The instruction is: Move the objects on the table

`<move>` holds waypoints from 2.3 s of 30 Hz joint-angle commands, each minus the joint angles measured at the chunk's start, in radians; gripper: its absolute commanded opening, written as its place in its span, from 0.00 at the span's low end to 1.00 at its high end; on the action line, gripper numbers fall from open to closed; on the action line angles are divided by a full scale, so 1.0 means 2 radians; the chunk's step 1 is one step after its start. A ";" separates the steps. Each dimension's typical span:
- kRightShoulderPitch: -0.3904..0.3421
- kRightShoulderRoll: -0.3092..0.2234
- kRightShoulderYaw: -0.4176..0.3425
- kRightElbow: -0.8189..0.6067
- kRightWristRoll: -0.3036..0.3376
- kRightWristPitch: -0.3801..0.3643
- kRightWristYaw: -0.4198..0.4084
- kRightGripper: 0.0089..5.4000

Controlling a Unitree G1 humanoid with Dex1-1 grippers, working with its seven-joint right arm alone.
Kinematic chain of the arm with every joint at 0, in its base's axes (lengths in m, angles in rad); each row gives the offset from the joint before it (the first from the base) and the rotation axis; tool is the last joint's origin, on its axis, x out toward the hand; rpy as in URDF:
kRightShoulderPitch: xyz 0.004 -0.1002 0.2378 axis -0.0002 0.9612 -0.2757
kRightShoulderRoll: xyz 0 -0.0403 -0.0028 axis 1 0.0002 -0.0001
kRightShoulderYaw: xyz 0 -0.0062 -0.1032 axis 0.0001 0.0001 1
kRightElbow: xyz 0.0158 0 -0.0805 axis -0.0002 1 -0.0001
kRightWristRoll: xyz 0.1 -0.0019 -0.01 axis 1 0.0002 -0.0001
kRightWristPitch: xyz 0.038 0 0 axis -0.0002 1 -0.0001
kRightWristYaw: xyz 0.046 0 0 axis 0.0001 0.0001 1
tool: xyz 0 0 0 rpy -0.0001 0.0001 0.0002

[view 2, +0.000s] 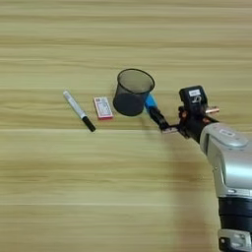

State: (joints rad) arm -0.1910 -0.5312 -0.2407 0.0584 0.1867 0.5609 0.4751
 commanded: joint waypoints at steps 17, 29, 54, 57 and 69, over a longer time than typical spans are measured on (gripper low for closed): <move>-0.083 -0.008 0.020 0.088 -0.009 -0.054 0.007 1.00; -0.127 -0.009 0.023 0.187 -0.013 -0.082 0.017 1.00; -0.162 -0.004 0.041 0.278 -0.032 -0.117 0.023 1.00; -0.166 -0.003 0.042 0.288 -0.034 -0.118 0.024 1.00; -0.174 -0.003 0.045 0.306 -0.036 -0.123 0.026 0.87</move>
State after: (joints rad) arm -0.4691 -0.5051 -0.1467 0.6966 0.1238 0.3389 0.5382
